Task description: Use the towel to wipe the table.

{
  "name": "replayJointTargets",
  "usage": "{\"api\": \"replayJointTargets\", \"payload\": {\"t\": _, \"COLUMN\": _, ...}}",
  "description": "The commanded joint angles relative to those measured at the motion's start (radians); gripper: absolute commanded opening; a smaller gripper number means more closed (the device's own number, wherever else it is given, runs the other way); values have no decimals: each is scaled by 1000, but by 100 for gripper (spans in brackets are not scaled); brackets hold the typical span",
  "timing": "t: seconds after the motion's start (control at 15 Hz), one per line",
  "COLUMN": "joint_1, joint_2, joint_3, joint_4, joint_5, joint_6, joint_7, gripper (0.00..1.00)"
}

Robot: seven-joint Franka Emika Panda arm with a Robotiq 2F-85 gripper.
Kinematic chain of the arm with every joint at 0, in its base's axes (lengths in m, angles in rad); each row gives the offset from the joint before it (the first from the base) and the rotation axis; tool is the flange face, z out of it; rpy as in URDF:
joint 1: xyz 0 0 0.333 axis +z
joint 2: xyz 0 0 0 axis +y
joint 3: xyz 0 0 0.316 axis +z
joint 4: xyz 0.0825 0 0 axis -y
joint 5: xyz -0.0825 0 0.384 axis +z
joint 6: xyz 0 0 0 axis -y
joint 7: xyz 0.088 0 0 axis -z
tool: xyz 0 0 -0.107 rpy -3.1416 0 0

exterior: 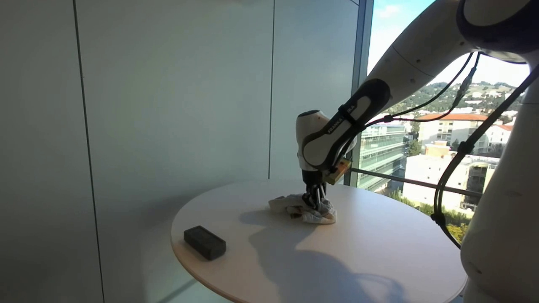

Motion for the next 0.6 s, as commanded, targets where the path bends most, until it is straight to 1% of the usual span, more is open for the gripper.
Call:
{"api": "replayJointTargets", "payload": {"t": 0.0, "joint_1": 35, "joint_2": -29, "joint_3": 9, "joint_4": -46, "joint_5": 81, "joint_6": 20, "joint_7": -86, "gripper": 10}}
{"api": "replayJointTargets", "payload": {"t": 0.2, "joint_1": 97, "joint_2": -96, "joint_3": 47, "joint_4": -88, "joint_5": 164, "joint_6": 13, "joint_7": -177, "gripper": 10}}
{"api": "replayJointTargets", "payload": {"t": 0.27, "joint_1": 111, "joint_2": -108, "joint_3": 63, "joint_4": -93, "joint_5": 168, "joint_6": -6, "joint_7": -162, "gripper": 12}}
{"api": "replayJointTargets", "payload": {"t": 0.33, "joint_1": 120, "joint_2": -118, "joint_3": 77, "joint_4": -97, "joint_5": 162, "joint_6": -20, "joint_7": -138, "gripper": 44}}
{"api": "replayJointTargets", "payload": {"t": 0.4, "joint_1": 118, "joint_2": -137, "joint_3": 91, "joint_4": -106, "joint_5": 133, "joint_6": -27, "joint_7": -94, "gripper": 45}}
{"api": "replayJointTargets", "payload": {"t": 0.47, "joint_1": 103, "joint_2": -180, "joint_3": 109, "joint_4": -123, "joint_5": 73, "joint_6": -37, "joint_7": -25, "gripper": 50}}
{"api": "replayJointTargets", "payload": {"t": 0.53, "joint_1": 90, "joint_2": -222, "joint_3": 119, "joint_4": -139, "joint_5": 33, "joint_6": -46, "joint_7": 19, "gripper": 58}}
